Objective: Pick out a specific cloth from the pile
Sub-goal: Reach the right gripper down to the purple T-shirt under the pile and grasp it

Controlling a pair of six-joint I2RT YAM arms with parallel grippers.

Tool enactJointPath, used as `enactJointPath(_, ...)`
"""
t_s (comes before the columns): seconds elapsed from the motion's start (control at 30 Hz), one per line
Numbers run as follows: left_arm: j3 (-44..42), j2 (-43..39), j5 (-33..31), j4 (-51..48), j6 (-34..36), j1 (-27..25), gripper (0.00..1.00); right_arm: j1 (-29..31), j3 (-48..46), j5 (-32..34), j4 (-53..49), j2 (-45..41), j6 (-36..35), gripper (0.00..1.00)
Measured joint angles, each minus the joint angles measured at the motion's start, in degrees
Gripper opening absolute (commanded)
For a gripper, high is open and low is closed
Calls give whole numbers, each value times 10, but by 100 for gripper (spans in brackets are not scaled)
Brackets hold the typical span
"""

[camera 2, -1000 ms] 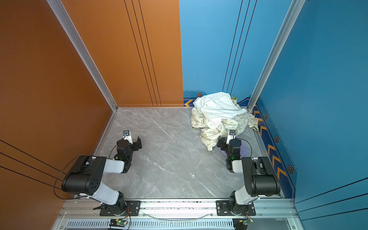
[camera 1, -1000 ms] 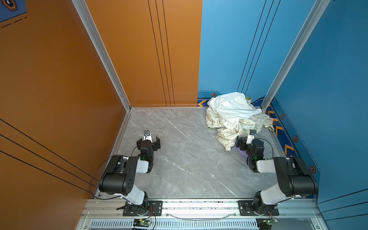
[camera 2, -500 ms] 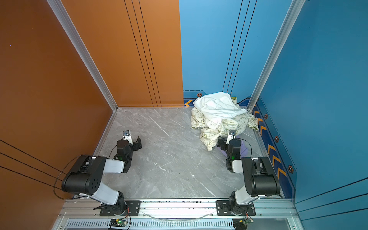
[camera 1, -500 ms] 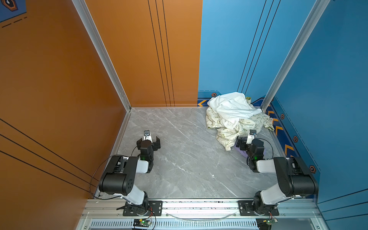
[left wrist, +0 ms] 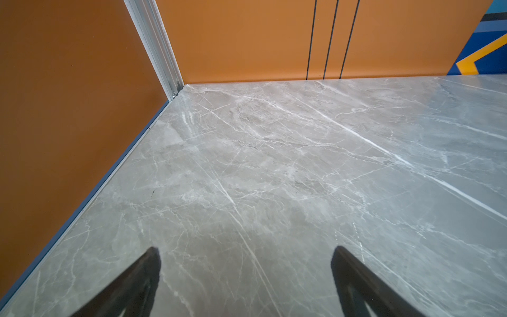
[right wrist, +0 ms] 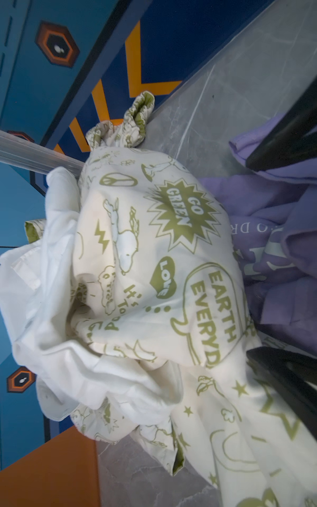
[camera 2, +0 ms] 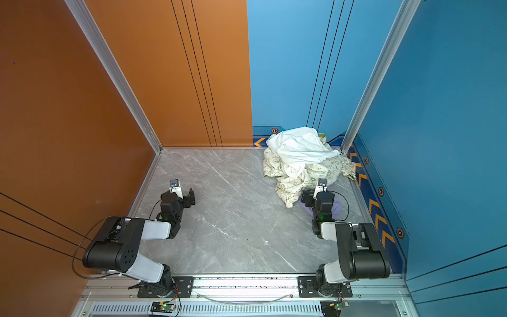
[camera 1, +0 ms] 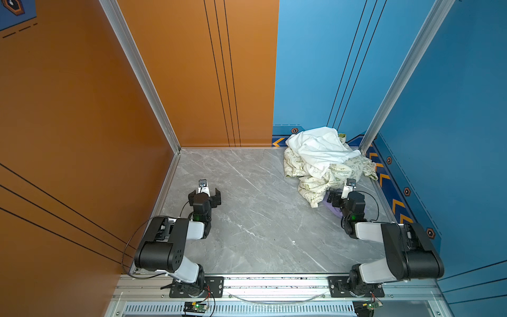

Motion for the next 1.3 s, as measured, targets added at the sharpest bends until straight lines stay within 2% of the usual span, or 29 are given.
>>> enactJointPath(0.13, 3, -89, 4, -57, 25, -30, 98, 3, 32, 28, -120, -112, 29, 100)
enactJointPath(0.27, 41, -179, 32, -174, 41, -46, 98, 3, 59, 47, -251, -202, 82, 100)
enactJointPath(0.43, 107, -249, 87, -315, 42, -56, 98, -7, 88, 43, -384, -245, 152, 100)
enactJointPath(0.7, 116, -289, 157, -393, 57, -76, 98, -34, 136, 2, -515, -197, 222, 98)
enactJointPath(0.93, 116, -303, 159, -403, 71, -77, 98, -54, 136, -36, -555, -116, 254, 81)
enactJointPath(1.23, 115, -303, 155, -403, 72, -78, 98, -59, 142, -61, -552, -54, 280, 65)
enactJointPath(1.3, 114, -303, 151, -403, 73, -78, 98, -62, 145, -67, -549, -38, 286, 58)
